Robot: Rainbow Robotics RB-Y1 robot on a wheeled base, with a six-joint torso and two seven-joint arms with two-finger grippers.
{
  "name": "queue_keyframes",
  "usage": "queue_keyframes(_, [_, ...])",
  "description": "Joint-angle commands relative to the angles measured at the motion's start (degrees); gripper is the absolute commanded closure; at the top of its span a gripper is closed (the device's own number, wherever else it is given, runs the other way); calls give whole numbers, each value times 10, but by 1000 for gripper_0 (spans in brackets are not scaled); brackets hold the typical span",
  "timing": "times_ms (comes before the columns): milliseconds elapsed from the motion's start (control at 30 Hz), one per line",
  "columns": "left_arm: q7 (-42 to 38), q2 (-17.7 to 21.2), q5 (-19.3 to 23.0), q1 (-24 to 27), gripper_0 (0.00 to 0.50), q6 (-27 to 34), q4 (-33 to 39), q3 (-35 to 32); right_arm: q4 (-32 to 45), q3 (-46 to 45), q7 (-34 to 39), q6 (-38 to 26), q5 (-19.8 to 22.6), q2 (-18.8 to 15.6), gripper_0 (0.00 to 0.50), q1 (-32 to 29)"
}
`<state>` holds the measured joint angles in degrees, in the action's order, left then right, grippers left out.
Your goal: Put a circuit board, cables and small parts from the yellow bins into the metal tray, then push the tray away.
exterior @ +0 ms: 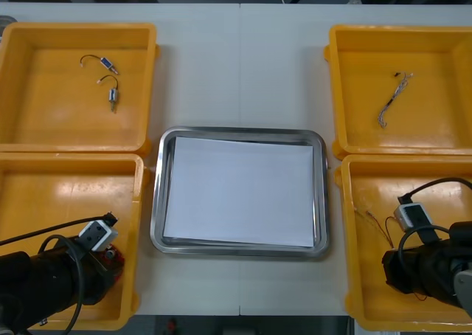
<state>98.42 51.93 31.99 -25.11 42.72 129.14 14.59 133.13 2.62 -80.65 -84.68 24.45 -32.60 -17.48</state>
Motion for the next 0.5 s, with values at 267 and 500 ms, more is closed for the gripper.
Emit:
queue_keyframes(267, [34,13,-7,2,39,-7,-12,18,111,-173,-11,-167,127,-40,500,58])
queue_keyframes(500, [35,13,-10,2,437,-7,-12,18,122,-224,-13,-253,206,-84,500,125])
